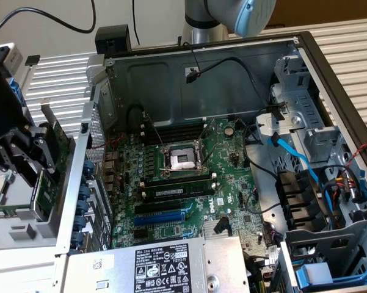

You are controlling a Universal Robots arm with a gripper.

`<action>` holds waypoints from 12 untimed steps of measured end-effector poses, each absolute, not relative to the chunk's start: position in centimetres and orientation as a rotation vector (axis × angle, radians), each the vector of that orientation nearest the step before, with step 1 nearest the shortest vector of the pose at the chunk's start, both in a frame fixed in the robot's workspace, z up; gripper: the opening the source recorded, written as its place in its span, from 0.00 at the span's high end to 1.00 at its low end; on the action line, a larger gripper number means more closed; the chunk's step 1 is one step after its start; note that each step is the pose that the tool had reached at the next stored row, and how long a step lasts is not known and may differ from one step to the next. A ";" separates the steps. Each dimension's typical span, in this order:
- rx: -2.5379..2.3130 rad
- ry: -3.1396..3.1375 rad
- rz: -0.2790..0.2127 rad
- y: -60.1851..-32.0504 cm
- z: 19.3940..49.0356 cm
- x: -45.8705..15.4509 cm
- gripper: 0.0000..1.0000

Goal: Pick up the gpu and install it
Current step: 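Pick up the gpu and move the gpu toward the slot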

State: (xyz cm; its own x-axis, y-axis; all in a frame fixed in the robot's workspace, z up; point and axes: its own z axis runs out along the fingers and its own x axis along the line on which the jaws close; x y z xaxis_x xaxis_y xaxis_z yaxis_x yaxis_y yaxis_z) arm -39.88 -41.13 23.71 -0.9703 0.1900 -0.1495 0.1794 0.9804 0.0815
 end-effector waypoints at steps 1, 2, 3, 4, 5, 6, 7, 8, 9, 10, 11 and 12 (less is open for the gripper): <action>0.279 2.970 0.101 -41.1 23.7 -40.1 0.44; 0.279 2.970 0.102 -41.0 23.7 -40.2 0.44; 0.279 2.970 0.102 -40.9 23.7 -40.4 0.44; 0.279 2.970 0.102 -40.8 23.7 -40.5 0.44; 0.279 2.970 0.103 -40.7 23.7 -40.5 0.44; 0.279 2.970 0.103 -40.7 23.7 -40.5 0.44; 0.279 2.970 0.104 -40.7 23.7 -40.5 0.44; 0.279 2.970 0.104 -40.7 23.7 -40.5 0.44; 0.279 2.970 0.104 -40.7 23.7 -40.5 0.44; 0.279 2.970 0.104 -40.7 23.7 -40.5 0.44; 0.279 2.970 0.104 -40.7 23.7 -40.5 0.44; 0.279 2.970 0.104 -40.7 23.7 -40.5 0.44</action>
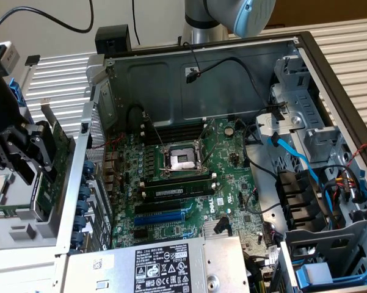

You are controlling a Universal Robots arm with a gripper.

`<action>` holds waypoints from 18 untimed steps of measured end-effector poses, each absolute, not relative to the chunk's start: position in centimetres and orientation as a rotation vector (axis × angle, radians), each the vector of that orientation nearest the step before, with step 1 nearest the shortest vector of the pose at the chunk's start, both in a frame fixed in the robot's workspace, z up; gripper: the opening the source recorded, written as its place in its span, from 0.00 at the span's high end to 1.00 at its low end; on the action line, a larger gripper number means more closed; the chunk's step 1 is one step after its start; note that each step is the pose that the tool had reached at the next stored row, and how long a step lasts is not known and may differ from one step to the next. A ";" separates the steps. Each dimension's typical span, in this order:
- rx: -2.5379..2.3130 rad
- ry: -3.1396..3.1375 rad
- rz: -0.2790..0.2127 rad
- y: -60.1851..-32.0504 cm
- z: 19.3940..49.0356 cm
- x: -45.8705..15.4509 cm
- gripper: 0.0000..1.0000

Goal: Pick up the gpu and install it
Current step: 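Pick up the gpu and move the gpu toward the slot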

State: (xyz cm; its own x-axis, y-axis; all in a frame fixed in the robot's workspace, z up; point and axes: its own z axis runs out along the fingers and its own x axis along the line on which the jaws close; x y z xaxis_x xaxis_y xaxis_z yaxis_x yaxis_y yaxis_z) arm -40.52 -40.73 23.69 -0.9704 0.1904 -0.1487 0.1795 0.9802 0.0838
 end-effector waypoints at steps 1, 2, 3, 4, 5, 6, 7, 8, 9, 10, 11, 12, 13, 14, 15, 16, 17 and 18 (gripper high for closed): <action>0.279 2.970 0.104 -40.7 23.7 -40.5 0.44; 0.279 2.970 0.104 -40.7 23.7 -40.5 0.44; 0.279 2.970 0.104 -40.7 23.7 -40.5 0.44; 0.279 2.970 0.104 -40.7 23.7 -40.5 0.44; 0.279 2.970 0.104 -40.7 23.7 -40.5 0.44; 0.279 2.970 0.104 -40.7 23.7 -40.5 0.44; 0.279 2.970 0.104 -40.7 23.7 -40.5 0.44; 0.279 2.970 0.104 -40.7 23.7 -40.5 0.44; 0.279 2.970 0.105 -40.7 23.7 -40.5 0.44; 0.279 2.970 0.104 -40.7 23.7 -40.5 0.46; 0.279 2.970 0.104 -40.7 23.7 -40.5 0.46; 0.279 2.970 0.104 -40.7 23.7 -40.5 0.52; 0.279 2.970 0.104 -40.7 23.7 -40.5 0.52; 0.279 2.970 0.104 -40.7 23.7 -40.5 0.59; 0.279 2.970 0.104 -40.7 23.7 -40.5 0.59; 0.279 2.970 0.104 -40.7 23.7 -40.5 0.59; 0.279 2.970 0.104 -40.7 23.7 -40.5 0.59; 0.279 2.970 0.105 -40.7 23.7 -40.5 0.59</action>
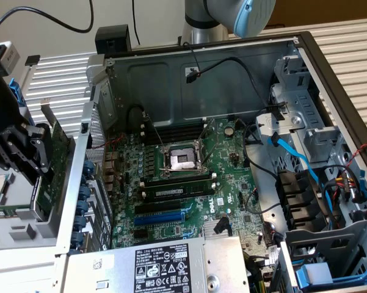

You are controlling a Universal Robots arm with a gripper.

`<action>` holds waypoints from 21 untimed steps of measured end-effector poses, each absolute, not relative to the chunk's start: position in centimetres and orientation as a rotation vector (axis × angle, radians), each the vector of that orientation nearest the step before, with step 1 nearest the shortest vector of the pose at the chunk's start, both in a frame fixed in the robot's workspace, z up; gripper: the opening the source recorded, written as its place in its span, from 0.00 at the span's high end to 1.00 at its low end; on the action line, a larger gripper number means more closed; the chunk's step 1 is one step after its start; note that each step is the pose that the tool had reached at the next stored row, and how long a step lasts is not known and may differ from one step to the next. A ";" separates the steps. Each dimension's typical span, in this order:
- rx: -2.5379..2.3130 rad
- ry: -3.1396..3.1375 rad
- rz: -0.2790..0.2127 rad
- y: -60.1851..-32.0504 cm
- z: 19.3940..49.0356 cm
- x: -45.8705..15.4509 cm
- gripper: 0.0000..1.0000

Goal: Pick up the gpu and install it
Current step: 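Pick up the gpu and move the gpu toward the slot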

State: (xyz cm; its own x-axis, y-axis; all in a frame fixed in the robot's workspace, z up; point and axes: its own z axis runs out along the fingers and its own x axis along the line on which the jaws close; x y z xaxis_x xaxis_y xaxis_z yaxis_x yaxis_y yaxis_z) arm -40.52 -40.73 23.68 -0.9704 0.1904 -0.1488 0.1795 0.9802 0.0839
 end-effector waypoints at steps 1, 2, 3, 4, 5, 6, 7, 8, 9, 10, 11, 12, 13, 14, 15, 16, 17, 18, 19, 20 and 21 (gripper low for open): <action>0.279 2.970 0.104 -40.7 23.7 -40.5 0.59; 0.279 2.970 0.105 -40.7 23.7 -40.5 0.59; 0.279 2.970 0.105 -40.7 23.7 -40.4 0.59; 0.279 2.970 0.105 -40.7 23.7 -40.3 0.59; 0.279 2.970 0.105 -40.7 23.7 -40.2 0.59; 0.279 2.970 0.105 -40.7 23.7 -40.2 0.59; 0.279 2.970 0.105 -40.7 23.7 -40.2 0.59; 0.279 2.970 0.105 -40.7 23.7 -40.2 0.59; 0.279 2.970 0.105 -40.7 23.7 -40.2 0.59; 0.279 2.970 0.105 -40.7 23.7 -40.2 0.59; 0.279 2.970 0.105 -40.7 23.7 -40.2 0.59; 0.279 2.970 0.105 -40.7 23.7 -40.2 0.59; 0.279 2.970 0.105 -40.7 23.7 -40.2 0.59; 0.279 2.970 0.105 -40.7 23.7 -40.2 0.59; 0.279 2.970 0.104 -40.7 23.7 -40.2 0.59; 0.279 2.970 0.104 -40.7 23.7 -40.2 0.59; 0.279 2.970 0.104 -40.7 23.7 -40.2 0.59; 0.279 2.970 0.105 -40.7 23.6 -40.2 0.59; 0.279 2.970 0.105 -40.7 23.6 -40.2 0.59; 0.279 2.970 0.105 -40.7 23.6 -40.2 0.59; 0.279 2.970 0.105 -40.7 23.6 -40.2 0.59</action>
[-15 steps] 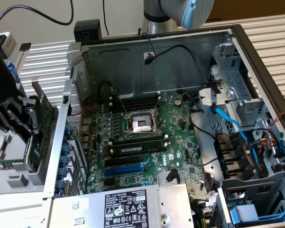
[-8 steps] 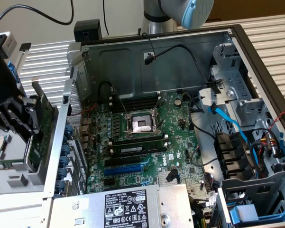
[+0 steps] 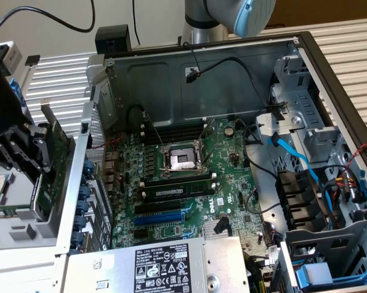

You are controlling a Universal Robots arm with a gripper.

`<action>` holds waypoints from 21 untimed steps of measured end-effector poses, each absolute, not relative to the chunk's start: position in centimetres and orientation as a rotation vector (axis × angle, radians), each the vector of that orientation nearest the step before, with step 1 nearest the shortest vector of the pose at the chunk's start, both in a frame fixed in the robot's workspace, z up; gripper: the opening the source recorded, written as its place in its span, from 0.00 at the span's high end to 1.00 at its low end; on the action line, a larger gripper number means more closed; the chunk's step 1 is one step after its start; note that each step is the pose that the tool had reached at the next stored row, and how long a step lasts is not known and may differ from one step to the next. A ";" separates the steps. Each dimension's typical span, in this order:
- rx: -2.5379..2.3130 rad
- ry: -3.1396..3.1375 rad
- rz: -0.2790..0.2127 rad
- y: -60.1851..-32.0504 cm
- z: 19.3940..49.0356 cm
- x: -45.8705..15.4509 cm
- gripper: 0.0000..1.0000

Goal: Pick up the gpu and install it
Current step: 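Pick up the gpu and move the gpu toward the slot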

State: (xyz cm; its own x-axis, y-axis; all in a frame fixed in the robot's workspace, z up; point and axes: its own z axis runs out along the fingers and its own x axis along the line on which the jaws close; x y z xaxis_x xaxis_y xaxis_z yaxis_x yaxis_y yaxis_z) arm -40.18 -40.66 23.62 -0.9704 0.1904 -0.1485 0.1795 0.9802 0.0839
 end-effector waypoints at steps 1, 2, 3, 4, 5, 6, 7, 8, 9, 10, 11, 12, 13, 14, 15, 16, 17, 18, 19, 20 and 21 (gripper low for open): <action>0.279 2.970 0.105 -40.7 23.6 -40.2 0.59; 0.279 2.970 0.105 -40.7 23.6 -40.2 0.59; 0.279 2.970 0.105 -40.7 23.6 -40.2 0.59; 0.279 2.970 0.105 -40.7 23.6 -40.2 0.59; 0.279 2.970 0.105 -40.7 23.6 -40.2 0.62; 0.279 2.970 0.105 -40.7 23.6 -40.2 0.62; 0.279 2.970 0.104 -40.7 23.6 -40.2 0.68; 0.279 2.970 0.105 -40.7 23.6 -40.2 0.68; 0.279 2.970 0.105 -40.7 23.6 -40.2 0.72; 0.279 2.970 0.105 -40.7 23.6 -40.2 0.72; 0.279 2.970 0.105 -40.7 23.6 -40.2 0.72; 0.279 2.970 0.105 -40.7 23.6 -40.2 0.72; 0.279 2.970 0.105 -40.7 23.6 -40.2 0.72; 0.279 2.970 0.105 -40.7 23.6 -40.2 0.72; 0.279 2.970 0.105 -40.7 23.6 -40.2 0.72; 0.279 2.970 0.105 -40.7 23.6 -40.2 0.72; 0.279 2.970 0.105 -40.7 23.6 -40.2 0.72; 0.279 2.970 0.105 -40.7 23.6 -40.2 0.72; 0.279 2.970 0.105 -40.7 23.6 -40.2 0.73; 0.279 2.970 0.105 -40.7 23.6 -40.2 0.73; 0.279 2.970 0.105 -40.7 23.6 -40.2 0.73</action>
State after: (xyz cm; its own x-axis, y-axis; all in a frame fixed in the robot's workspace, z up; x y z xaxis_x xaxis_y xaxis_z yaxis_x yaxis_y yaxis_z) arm -40.17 -40.66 23.61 -0.9704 0.1904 -0.1486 0.1795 0.9802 0.0839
